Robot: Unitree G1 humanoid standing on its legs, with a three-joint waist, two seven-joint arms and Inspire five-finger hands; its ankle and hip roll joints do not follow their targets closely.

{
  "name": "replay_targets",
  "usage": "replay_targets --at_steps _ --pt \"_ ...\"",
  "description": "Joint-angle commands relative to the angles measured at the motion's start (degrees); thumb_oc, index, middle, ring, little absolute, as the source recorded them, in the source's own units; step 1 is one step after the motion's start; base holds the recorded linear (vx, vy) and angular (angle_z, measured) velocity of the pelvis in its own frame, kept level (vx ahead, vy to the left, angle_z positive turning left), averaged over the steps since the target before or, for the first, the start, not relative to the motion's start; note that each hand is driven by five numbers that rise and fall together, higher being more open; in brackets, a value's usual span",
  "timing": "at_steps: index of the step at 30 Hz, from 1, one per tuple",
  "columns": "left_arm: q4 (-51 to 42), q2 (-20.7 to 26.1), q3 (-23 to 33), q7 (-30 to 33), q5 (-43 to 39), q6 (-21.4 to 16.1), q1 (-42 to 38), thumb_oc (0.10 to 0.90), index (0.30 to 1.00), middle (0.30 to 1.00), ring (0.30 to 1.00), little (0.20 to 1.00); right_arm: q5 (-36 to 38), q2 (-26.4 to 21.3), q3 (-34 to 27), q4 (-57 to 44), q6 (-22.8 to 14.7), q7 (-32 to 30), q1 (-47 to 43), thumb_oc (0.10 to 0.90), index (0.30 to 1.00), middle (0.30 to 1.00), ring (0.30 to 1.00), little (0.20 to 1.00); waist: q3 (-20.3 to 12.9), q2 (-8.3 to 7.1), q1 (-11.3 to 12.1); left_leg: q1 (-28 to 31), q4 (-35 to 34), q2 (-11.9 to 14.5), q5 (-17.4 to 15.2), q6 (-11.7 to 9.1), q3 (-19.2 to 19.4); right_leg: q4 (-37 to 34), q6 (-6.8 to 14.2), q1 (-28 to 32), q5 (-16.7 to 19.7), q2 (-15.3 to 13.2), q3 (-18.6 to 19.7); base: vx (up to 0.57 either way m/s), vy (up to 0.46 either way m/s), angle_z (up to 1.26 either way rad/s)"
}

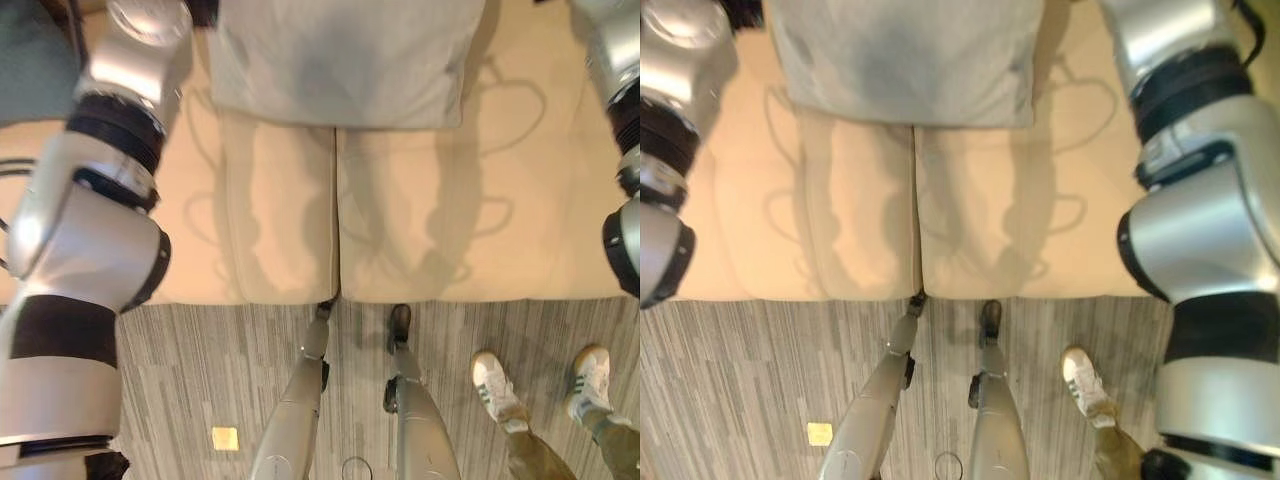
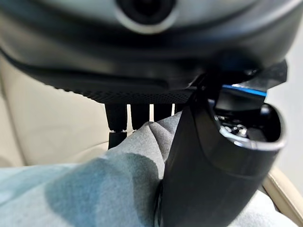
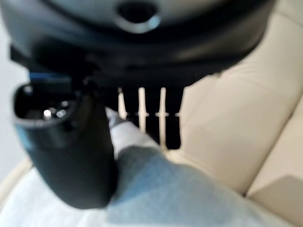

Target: Pick up all the scattered cushions and arrange them neatly on the sofa.

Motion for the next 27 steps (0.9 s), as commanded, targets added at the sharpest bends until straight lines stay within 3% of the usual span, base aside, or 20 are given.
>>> replay_targets --at_steps 1,12,13,20,27 --pt "0.55 7.48 -3.7 3.16 -1.35 -11.94 -9.67 0.4 0.3 0.3 0.3 0.3 0.12 -0.32 2.65 -0.75 -5.95 -2.95 -5.3 0.4 0.3 0.3 0.3 0.3 -10.15 -1.87 1.05 3.92 -0.81 -3.98 -9.35 -5.34 2.06 -14.5 1.83 3.4 6.22 -3.9 2.22 0.02 0.004 -0.11" --pt "3.29 7.04 -5.91 1.37 -0.54 -10.91 -10.79 0.4 0.3 0.3 0.3 0.3 0.84 0.27 5.2 2.04 -5.63 -1.76 -6.78 0.4 0.3 0.3 0.3 0.3 -9.93 -1.81 1.05 3.88 -0.81 -3.84 -8.85 -5.54 1.92 -14.5 1.62 3.26 6.36 -3.68 2.25 -0.02 -0.009 0.1" --pt "5.92 6.81 -5.88 -1.39 -2.07 -9.02 -10.0 0.8 0.9 0.9 0.9 0.9 0.5 0.16 5.43 3.61 -4.51 -0.69 -5.79 0.8 0.9 0.9 0.9 0.9 -9.67 -1.52 1.03 3.6 -0.81 -3.87 -8.22 -5.57 1.82 -14.5 1.59 2.95 6.85 -3.76 2.33 -0.02 -0.009 0.4" --pt "9.16 8.56 -5.19 -5.32 -6.27 -7.34 -9.2 0.8 0.9 0.9 0.9 0.9 -0.89 -0.41 7.88 6.87 -2.2 1.47 -5.34 0.8 0.9 0.9 0.9 0.9 -9.17 -1.3 1.2 3.93 -0.81 -3.78 -8.19 -5.6 1.92 -14.5 1.36 3.17 6.7 -3.54 2.54 -0.01 -0.003 0.07" --pt "13.65 9.96 -7.2 -7.86 -3.69 -3.95 -9.71 0.8 0.9 0.9 0.9 0.9 -3.59 -0.91 9.81 10.82 0.05 2.97 -4.55 0.8 0.9 0.9 0.9 0.9 -9.06 -0.98 1.0 4.25 -0.81 -3.77 -7.77 -5.55 2.14 -14.5 1.12 3.63 6.84 -3.37 2.91 -0.02 0.007 -0.07"
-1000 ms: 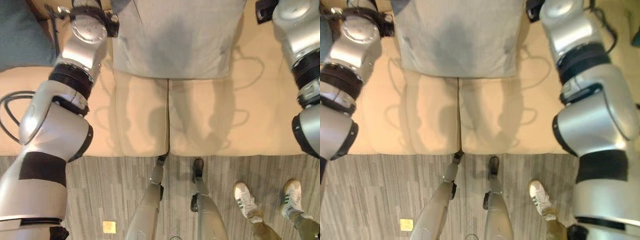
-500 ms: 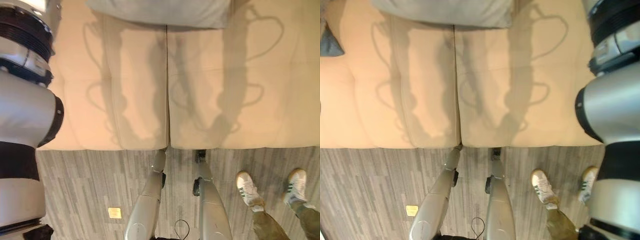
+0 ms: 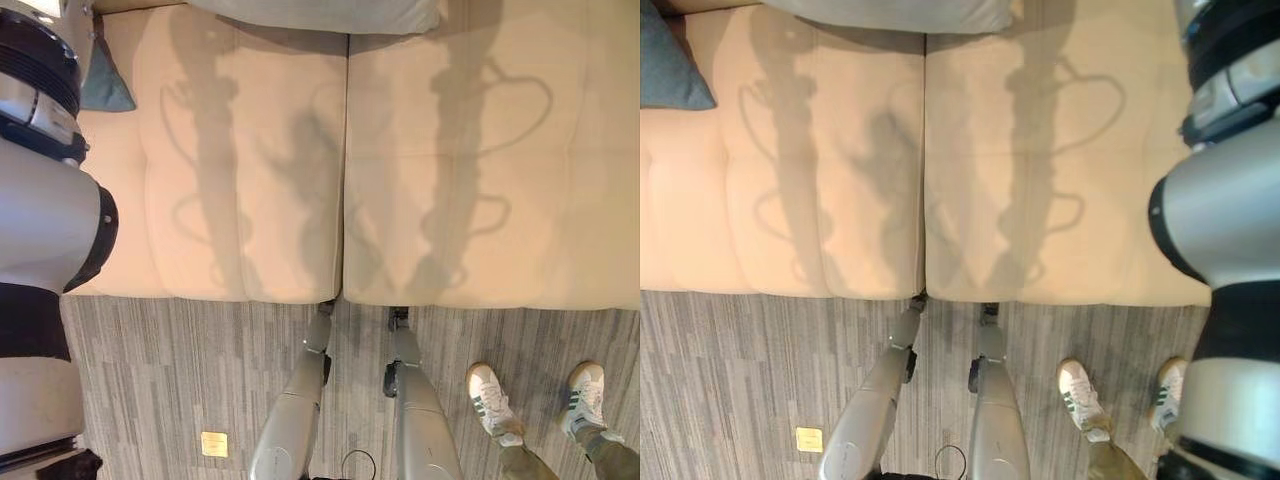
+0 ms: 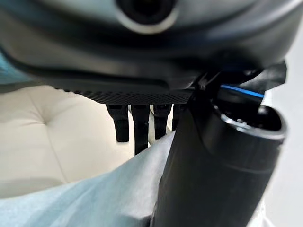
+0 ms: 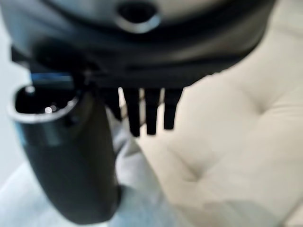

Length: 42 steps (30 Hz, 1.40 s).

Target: Pick up all the scattered cushions and arrange them neatly on the sofa.

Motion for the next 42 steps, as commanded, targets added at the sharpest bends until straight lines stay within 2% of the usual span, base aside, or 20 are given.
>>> replay_targets --at_steps 1,4,8,13,19,31,37,42 --pt "6.66 5.29 -1.53 2.23 4.47 -2.47 -4.45 0.8 0.9 0.9 0.9 0.9 -3.32 -0.42 2.55 3.61 -1.6 -2.59 -0.15 0.8 0.9 0.9 0.9 0.9 -9.49 0.15 1.52 1.51 -0.7 -1.01 -7.58 -4.51 1.67 -1.35 5.9 0.74 -3.87 -3.21 0.15 -0.01 0.022 -0.08" --pt "7.13 5.28 -2.48 3.65 7.86 -1.77 -5.29 0.8 0.9 0.9 0.9 0.9 -4.39 0.36 3.06 4.8 -1.2 -3.16 -0.42 0.8 0.9 0.9 0.9 0.9 -9.51 0.21 1.33 1.3 -0.7 -0.97 -7.39 -4.55 1.93 -1.35 5.77 0.57 -3.75 -3.12 0.35 -0.02 0.021 -0.14" --pt "5.62 4.75 -0.54 6.23 6.5 -3.12 -5.18 0.8 0.9 0.9 0.9 0.9 -5.75 1.14 2.99 4.87 -1.41 -4.89 0.12 0.8 0.9 0.9 0.9 0.9 -9.29 0.38 1.06 1.08 -0.7 -0.97 -7.35 -4.64 2.12 -1.35 5.59 0.11 -3.76 -2.96 0.5 -0.01 0.012 0.01" --pt "6.17 3.97 0.71 7.92 5.52 -3.11 -5.57 0.8 0.9 0.9 0.9 0.9 -8.3 2.81 3.1 5.71 -0.92 -7.19 0.34 0.8 0.9 0.9 0.9 0.9 -9.2 0.65 0.62 0.59 -0.7 -1.0 -7.29 -4.69 2.52 -1.35 5.41 -0.47 -3.75 -2.88 0.7 0.0 0.004 0.01" --pt "5.05 4.02 1.16 11.47 8.28 -3.26 -6.14 0.8 0.9 0.9 0.9 0.9 -12.05 1.61 2.86 3.75 -1.07 -11.76 -0.82 0.8 0.9 0.9 0.9 0.9 -9.31 1.15 0.29 -0.07 -0.7 -0.98 -7.3 -4.63 2.72 -1.35 5.48 -1.31 -3.86 -2.77 1.02 0.02 0.013 -0.02" --pt "5.23 10.15 3.86 18.57 10.14 -3.3 -4.95 0.8 0.9 0.9 0.9 0.9 -16.37 -2.42 4.27 2.28 -0.91 -17.34 -1.96 0.8 0.9 0.9 0.9 0.9 -10.52 1.16 -0.5 -0.41 -0.7 -0.73 -7.39 -4.55 3.32 -1.35 5.36 -1.96 -3.97 -2.65 1.61 0.03 0.009 -0.03" --pt "5.39 14.07 4.51 19.74 10.09 -4.0 -3.58 0.8 0.9 0.9 0.9 0.9 -16.8 -4.92 4.33 1.79 -1.66 -19.06 -1.18 0.8 0.9 0.9 0.9 0.9 -10.95 1.37 -0.33 -0.39 -0.7 -0.62 -7.61 -4.53 3.79 -1.35 5.24 -1.95 -4.2 -2.64 1.65 0.01 0.002 -0.03" --pt "6.24 18.02 6.2 19.55 8.85 -3.93 -0.92 0.8 0.9 0.9 0.9 0.9 -14.32 -7.76 2.25 0.4 -2.92 -20.15 -0.17 0.8 0.9 0.9 0.9 0.9 -11.43 1.27 -0.38 -0.09 -0.7 -0.36 -7.81 -4.43 4.06 -1.32 5.1 -1.75 -4.39 -2.52 1.72 0.0 0.0 0.0"
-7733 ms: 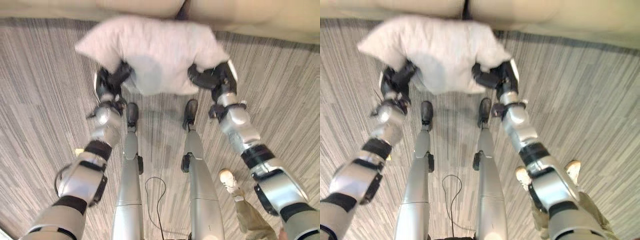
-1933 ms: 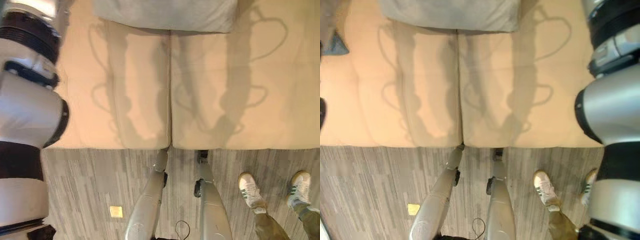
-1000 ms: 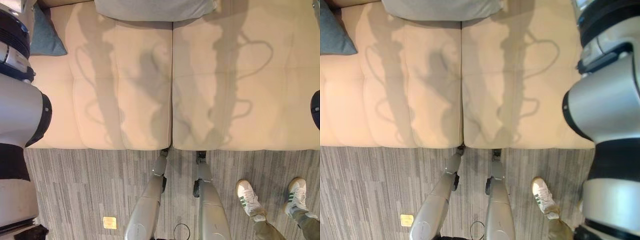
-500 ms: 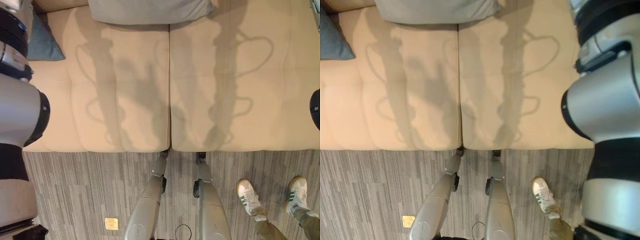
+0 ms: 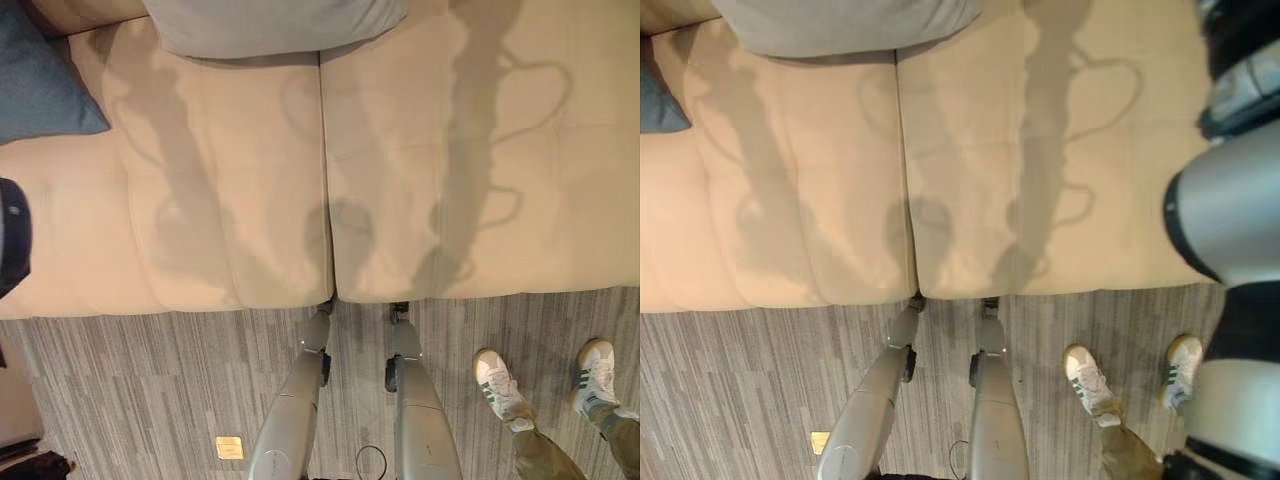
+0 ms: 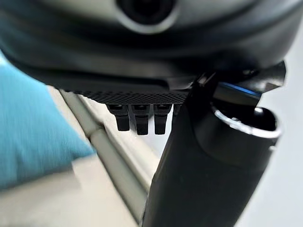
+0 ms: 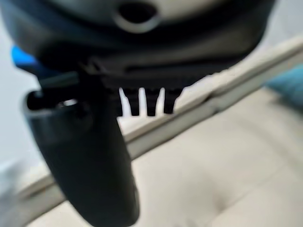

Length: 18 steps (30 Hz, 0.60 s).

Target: Pick up all the scattered cushions and arrange them neatly on the sofa.

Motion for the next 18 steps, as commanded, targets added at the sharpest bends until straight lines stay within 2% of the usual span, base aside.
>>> replay_targets --at_steps 1,9,12,15,16,17,18 --pt "2.98 4.07 -0.73 4.22 0.36 -5.03 0.85 0.8 0.9 0.9 0.9 0.9 1.43 -2.64 0.58 0.15 -3.25 -6.45 2.07 0.8 0.9 0.9 0.9 0.9 -11.47 1.13 1.74 -0.55 -0.76 -0.19 -7.51 -5.14 0.52 -1.65 5.0 -1.02 -4.74 -2.02 -0.73 0.01 -0.003 -0.03" --pt "3.76 12.0 6.65 2.58 -0.96 -4.62 10.71 0.8 0.9 0.9 0.9 0.9 4.72 -9.83 -4.61 -6.97 -5.54 -4.68 8.82 0.8 0.9 0.9 0.9 0.9 -12.08 -0.13 0.8 1.4 -0.76 0.53 -8.53 -4.89 1.18 -1.55 4.68 0.53 -5.48 -1.96 -0.58 0.01 -0.003 -0.03" --pt "3.14 15.51 12.13 1.31 -0.54 -4.67 18.86 0.8 0.9 0.9 0.9 0.9 4.41 -13.88 -7.99 -10.67 -6.21 -4.39 14.41 0.8 0.9 0.9 0.9 0.9 -11.89 -0.47 0.48 2.05 -0.76 0.74 -8.92 -4.67 1.55 -1.51 4.54 1.02 -5.65 -2.0 -0.56 0.01 0.002 -0.04" --pt "2.79 18.19 20.84 -0.32 0.13 -4.72 30.57 0.8 0.9 0.9 0.9 0.9 2.33 -19.37 -14.47 -15.23 -6.83 -4.38 24.07 0.8 0.9 0.9 0.9 0.9 -11.23 -1.02 0.28 2.76 -0.76 0.91 -9.32 -4.43 1.91 -1.48 4.5 1.77 -5.97 -2.04 -0.58 0.0 0.004 -0.04" --pt "1.0 18.45 26.75 -0.65 0.62 -5.11 38.37 0.8 0.9 0.9 0.9 0.9 1.33 -21.16 -18.52 -17.94 -6.86 -4.58 30.0 0.8 0.9 0.9 0.9 0.9 -11.54 -0.91 0.06 3.22 -0.76 0.95 -9.49 -4.35 2.13 -1.51 4.49 2.3 -6.1 -2.1 -0.65 0.0 0.0 0.0" --pt "0.68 18.32 30.12 -1.98 -0.09 -5.73 42.65 0.8 0.9 0.9 0.9 0.9 1.21 -23.04 -21.55 -18.03 -6.95 -4.24 33.99 0.8 0.9 0.9 0.9 0.9 -11.07 -1.0 0.15 3.37 -0.76 0.95 -9.59 -4.25 2.14 -1.46 4.48 2.48 -6.22 -2.14 -0.7 0.0 0.0 0.0" --pt "-1.76 17.89 36.67 -2.19 0.14 -6.7 51.3 0.8 0.9 0.9 0.9 0.9 0.63 -24.74 -27.48 -20.55 -7.29 -4.52 41.28 0.8 0.9 0.9 0.9 0.9 -11.43 -0.93 -0.1 4.01 -0.76 1.0 -9.85 -4.15 2.23 -1.47 4.48 3.17 -6.43 -2.23 -0.75 0.0 0.0 0.0"
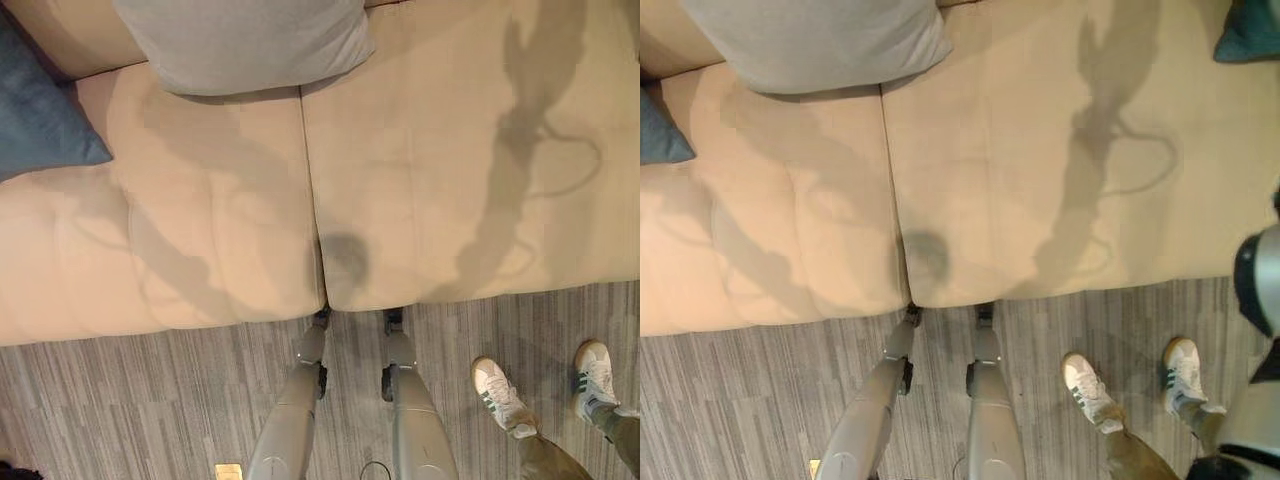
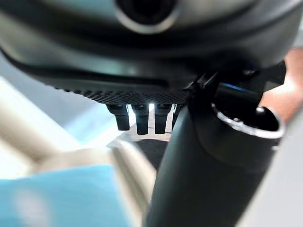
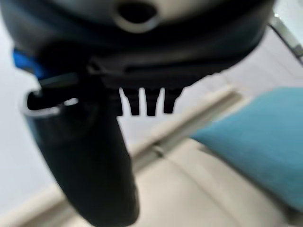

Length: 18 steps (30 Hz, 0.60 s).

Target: Pick up all the scattered cushions and arrange them neatly on the sofa.

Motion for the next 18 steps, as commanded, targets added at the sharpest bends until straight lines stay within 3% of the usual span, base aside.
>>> replay_targets --at_steps 1,3,6,8,9,10,14,18 --pt "1.95 1.04 8.46 -1.19 0.48 -6.08 18.32 0.8 0.9 0.9 0.9 0.9 -1.33 -6.72 -11.55 0.76 -3.2 -3.02 16.44 0.8 0.9 0.9 0.9 0.9 -7.62 -0.25 0.86 6.39 -0.84 0.51 -8.87 -3.92 1.06 -2.79 4.85 6.88 -5.74 -2.69 -1.17 0.0 0.0 0.0" --pt "0.79 -0.22 14.44 -1.72 0.43 -6.37 26.26 0.8 0.9 0.9 0.9 0.9 -1.54 -7.29 -18.11 -0.38 -3.3 -3.19 23.82 0.8 0.9 0.9 0.9 0.9 -8.12 -0.47 0.46 7.19 -0.84 0.56 -9.26 -3.77 1.08 -2.79 4.88 7.66 -5.92 -2.85 -1.2 0.0 0.0 0.0" --pt "-0.15 -6.71 28.47 -7.31 -1.46 -6.84 46.4 0.8 0.9 0.9 0.9 0.9 -2.94 -6.59 -35.25 -0.04 -3.2 -0.93 45.77 0.8 0.9 0.9 0.9 0.9 -9.29 -1.28 -0.54 10.17 -0.84 0.56 -10.53 -3.29 1.49 -2.68 5.03 10.6 -6.69 -3.31 -1.78 0.05 -0.007 0.02" --pt "-1.14 -8.66 31.31 -8.57 -1.65 -7.04 51.4 0.8 0.9 0.9 0.9 0.9 -3.59 -5.46 -40.85 -1.64 -3.21 -0.72 52.68 0.8 0.9 0.9 0.9 0.9 -9.55 -1.76 -0.67 11.17 -0.84 0.56 -10.82 -3.21 1.49 -2.72 5.06 11.86 -6.96 -3.45 -2.0 0.04 -0.012 0.01" --pt "-0.83 -12.95 33.17 -10.68 -0.95 -7.03 56.74 0.8 0.9 0.9 0.9 0.9 -3.78 -2.5 -46.09 -1.38 -3.34 0.11 59.96 0.8 0.9 0.9 0.9 0.9 -10.07 -2.27 -0.85 12.59 -0.84 0.71 -11.18 -3.02 1.51 -2.64 5.11 13.45 -7.27 -3.57 -2.29 0.04 -0.014 0.0" --pt "-1.27 -13.03 33.2 -10.77 -0.89 -7.02 57.22 0.8 0.9 0.9 0.9 0.9 -3.86 -2.26 -47.27 -2.03 -3.36 0.21 61.5 0.8 0.9 0.9 0.9 0.9 -10.09 -2.35 -0.72 12.91 -0.84 0.69 -11.25 -3.01 1.45 -2.69 5.11 13.82 -7.36 -3.6 -2.37 0.04 -0.009 -0.02" --pt "-3.51 -24.1 32.84 -15.34 0.42 -7.56 66.3 0.8 0.9 0.9 0.9 0.9 -5.19 6.47 -54.16 -4.27 -3.54 2.67 74.95 0.8 0.9 0.9 0.9 0.9 -11.65 -3.31 -0.69 16.7 -0.84 1.04 -12.01 -2.56 1.68 -2.73 5.16 17.94 -8.14 -3.61 -3.2 0.02 -0.003 0.0" --pt "-2.77 -32.82 27.85 -19.95 5.34 -6.53 71.96 0.8 0.9 0.9 0.9 0.9 -4.41 15.38 -57.26 -4.18 -3.78 5.27 83.24 0.8 0.9 0.9 0.9 0.9 -14.21 -3.83 -0.94 21.45 -0.84 1.19 -13.02 -1.73 1.35 -2.41 5.05 22.57 -9.01 -3.64 -3.84 0.06 0.008 0.05"
